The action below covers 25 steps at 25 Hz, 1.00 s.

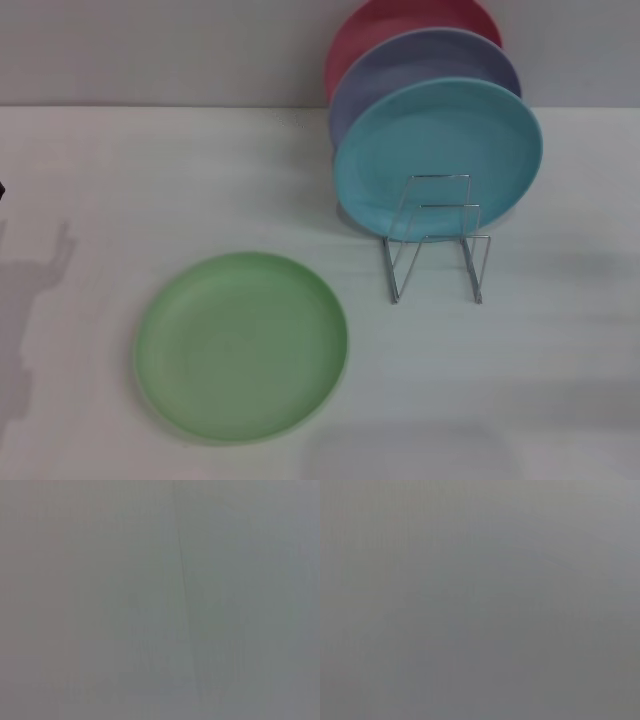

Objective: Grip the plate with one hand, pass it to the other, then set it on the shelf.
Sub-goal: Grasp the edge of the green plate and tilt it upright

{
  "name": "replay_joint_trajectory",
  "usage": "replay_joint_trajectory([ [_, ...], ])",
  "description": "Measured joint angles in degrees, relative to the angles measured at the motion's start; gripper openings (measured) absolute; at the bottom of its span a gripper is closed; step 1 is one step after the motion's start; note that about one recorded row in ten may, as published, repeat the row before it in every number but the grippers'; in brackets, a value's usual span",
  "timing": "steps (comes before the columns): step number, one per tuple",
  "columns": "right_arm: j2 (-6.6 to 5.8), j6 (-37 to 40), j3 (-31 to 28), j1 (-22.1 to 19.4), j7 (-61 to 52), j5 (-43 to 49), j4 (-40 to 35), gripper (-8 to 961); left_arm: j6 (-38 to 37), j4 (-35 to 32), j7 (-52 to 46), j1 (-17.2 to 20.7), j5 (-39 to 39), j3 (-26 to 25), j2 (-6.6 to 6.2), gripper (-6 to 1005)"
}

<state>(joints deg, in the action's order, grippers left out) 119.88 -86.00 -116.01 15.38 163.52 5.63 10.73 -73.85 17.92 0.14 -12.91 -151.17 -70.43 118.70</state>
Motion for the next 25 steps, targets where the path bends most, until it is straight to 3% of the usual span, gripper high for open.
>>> replay_joint_trajectory([
  [9,0.0,-2.54,0.03,-0.99,0.11,0.1,-0.08,824,-0.05,0.65,-0.01,0.28,-0.2,0.64,0.21,805],
  [13,0.0,-2.13,0.6,-0.95,0.13,0.26,-0.44,824,1.76,5.09,-0.17,1.43,-0.61,1.84,-0.43,804],
  [15,0.0,-1.93,0.81,-0.94,0.14,0.29,-0.62,824,5.07,10.39,0.33,3.23,-1.18,1.53,-1.1,805],
  [20,0.0,-1.69,0.88,-1.17,0.16,0.35,-0.89,824,24.67,31.02,2.62,9.12,-6.19,-0.75,-3.97,806],
  [21,0.0,-1.67,0.88,-1.28,0.17,0.35,-0.86,824,24.67,31.02,2.62,9.12,-6.19,-0.75,-3.97,806],
  [22,-0.01,-1.66,0.87,-1.32,0.17,0.33,-0.81,824,32.19,37.14,2.53,10.63,-8.21,-1.59,-4.68,806],
  [23,0.0,-1.57,0.87,-1.34,0.17,0.31,-0.78,824,49.15,50.97,1.47,13.42,-10.96,-3.32,-5.78,806],
  [25,0.0,-1.24,0.73,-1.35,0.18,0.22,-0.75,824,60.03,59.15,0.94,14.59,-11.66,-4.52,-6.14,806],
])
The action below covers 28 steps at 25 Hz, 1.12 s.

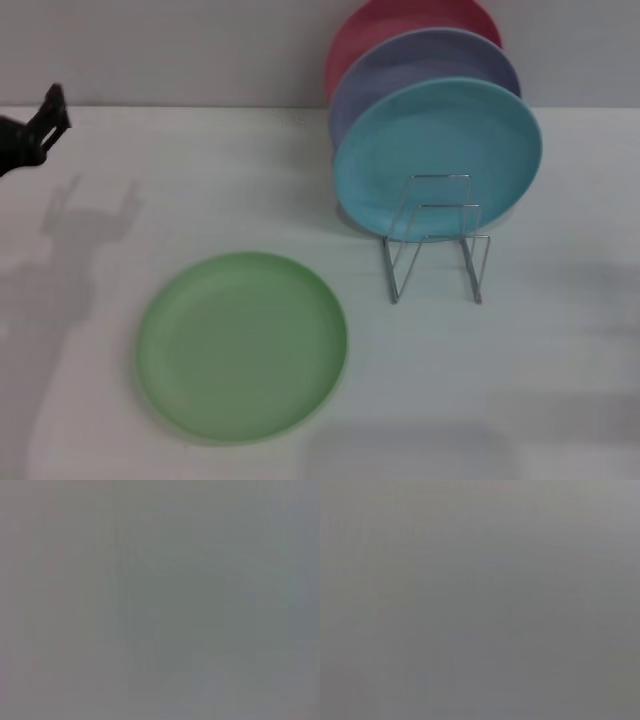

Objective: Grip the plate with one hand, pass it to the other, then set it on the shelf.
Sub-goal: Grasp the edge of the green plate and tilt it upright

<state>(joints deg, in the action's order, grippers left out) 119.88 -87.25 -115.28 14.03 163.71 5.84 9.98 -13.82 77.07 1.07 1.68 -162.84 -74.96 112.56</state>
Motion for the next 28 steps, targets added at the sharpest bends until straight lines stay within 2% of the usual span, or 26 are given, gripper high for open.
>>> replay_joint_trajectory([
  [3,0.0,0.48,-0.05,0.07,0.01,-0.05,0.03,824,23.03,13.56,-0.09,0.29,0.12,-3.51,0.18,807],
  [6,0.0,1.15,-0.03,0.26,0.03,0.01,0.05,824,44.36,22.96,1.54,-1.82,1.59,-8.29,1.78,807],
  [11,-0.01,2.59,-0.21,0.54,0.09,-0.07,0.13,824,69.59,28.65,11.97,-7.07,12.45,-19.46,4.96,807],
  [13,-0.02,3.18,-0.23,0.59,0.11,-0.17,0.13,824,77.18,28.35,16.01,-8.99,17.21,-23.54,5.51,804],
  [15,-0.03,3.28,-0.21,0.6,0.12,-0.15,0.13,824,80.48,27.55,17.43,-9.87,19.36,-25.24,5.53,802],
  [20,-0.06,3.81,-0.29,0.59,0.13,-0.12,0.09,824,82.07,24.0,18.49,-9.97,19.41,-24.79,5.58,795],
  [28,-0.17,4.03,-0.17,0.84,0.13,-0.02,0.1,823,82.38,12.13,19.19,-12.31,19.36,-24.02,5.65,784],
])
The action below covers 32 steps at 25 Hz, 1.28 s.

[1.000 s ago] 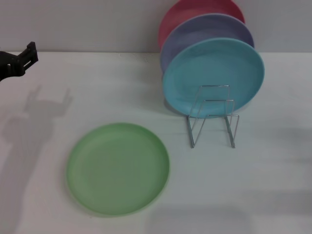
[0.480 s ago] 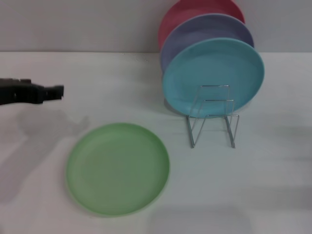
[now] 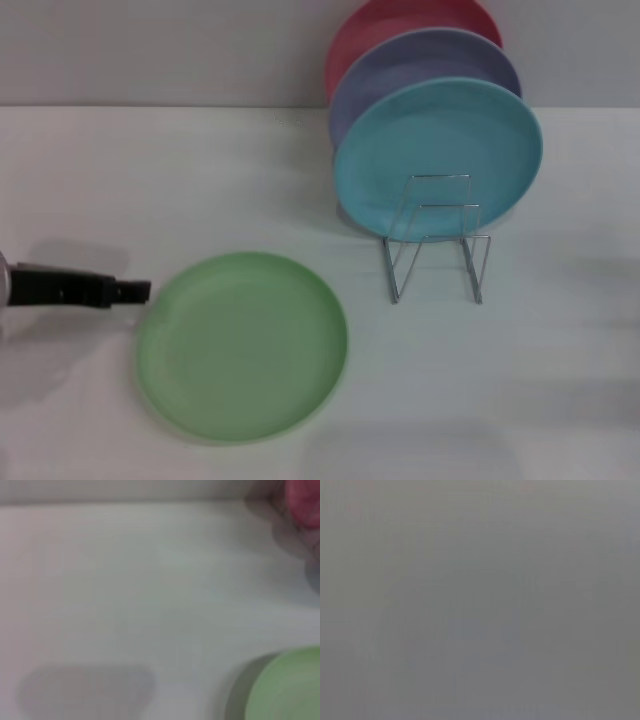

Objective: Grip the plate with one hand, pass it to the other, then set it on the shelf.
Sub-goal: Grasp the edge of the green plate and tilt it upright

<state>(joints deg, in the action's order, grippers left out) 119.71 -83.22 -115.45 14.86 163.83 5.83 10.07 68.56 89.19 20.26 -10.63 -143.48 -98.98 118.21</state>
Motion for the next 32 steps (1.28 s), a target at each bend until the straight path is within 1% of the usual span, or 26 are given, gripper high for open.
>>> replay_joint_trajectory([
  [6,-0.01,0.0,0.05,0.12,0.0,0.06,-0.02,823,-0.13,-4.63,0.1,-1.02,-0.16,1.26,-0.01,776],
  [13,-0.1,0.13,0.07,0.16,0.0,0.11,0.03,823,-0.06,-7.34,0.13,-2.17,-0.54,2.06,-0.01,766],
  [22,-0.07,0.47,-0.03,0.03,0.0,0.15,0.03,823,0.68,-8.42,-0.02,-3.13,-0.86,3.3,-0.03,754],
  [27,0.0,0.51,0.1,-0.07,0.0,0.15,0.1,823,1.11,-9.41,0.12,-3.97,-1.49,3.8,-0.03,589],
  [32,0.0,0.51,0.14,-0.17,0.0,0.15,0.12,823,1.3,-8.84,0.14,-3.96,-1.64,4.11,0.0,433],
])
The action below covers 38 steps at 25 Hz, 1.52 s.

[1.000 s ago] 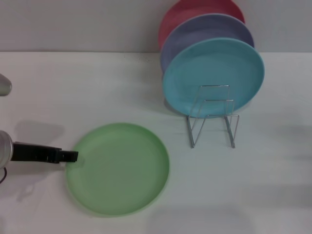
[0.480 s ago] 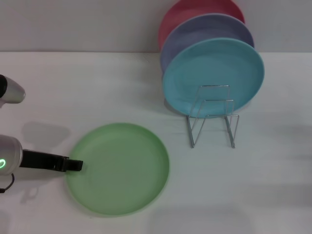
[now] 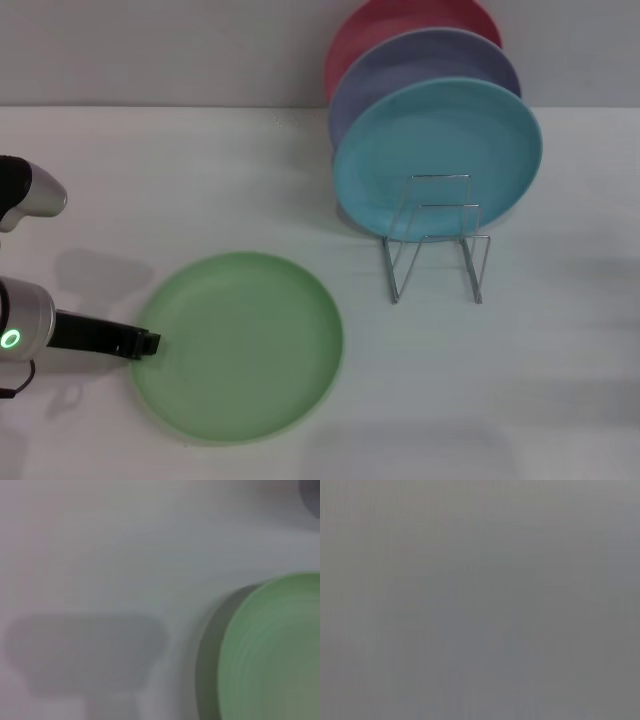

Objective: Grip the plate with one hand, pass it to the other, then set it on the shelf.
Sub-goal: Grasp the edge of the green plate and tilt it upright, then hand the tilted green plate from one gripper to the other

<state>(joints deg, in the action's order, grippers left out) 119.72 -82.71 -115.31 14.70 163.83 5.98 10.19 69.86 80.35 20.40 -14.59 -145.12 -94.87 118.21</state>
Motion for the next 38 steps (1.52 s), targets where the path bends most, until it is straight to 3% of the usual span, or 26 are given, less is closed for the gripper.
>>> replay_joint_trajectory([
  [10,-0.02,-0.31,0.09,-0.05,0.0,-0.01,0.0,823,-0.02,0.9,0.46,0.06,0.02,0.05,0.01,126],
  [17,-0.02,-2.34,0.19,0.15,-0.12,-0.01,0.07,823,-0.17,5.31,0.69,0.51,0.01,-0.01,-0.04,65],
  [26,-0.32,-12.18,4.22,0.53,-5.3,0.1,3.01,823,-2.77,16.15,2.11,2.1,-1.31,-0.11,-0.08,41],
  [31,-0.85,-7.8,8.7,-0.47,-14.55,3.6,14.14,822,-6.47,19.47,2.78,2.41,-3.06,-0.02,0.01,42],
  [35,-1.05,8.95,9.03,-2.09,-29.24,15.71,32.3,822,-8.21,19.74,2.8,2.35,-3.44,0.03,-0.01,44],
  [38,-1.24,23.68,9.06,-1.63,-46.14,32.3,47.21,821,-9.03,19.87,2.84,2.25,-3.47,0.04,-0.03,45],
])
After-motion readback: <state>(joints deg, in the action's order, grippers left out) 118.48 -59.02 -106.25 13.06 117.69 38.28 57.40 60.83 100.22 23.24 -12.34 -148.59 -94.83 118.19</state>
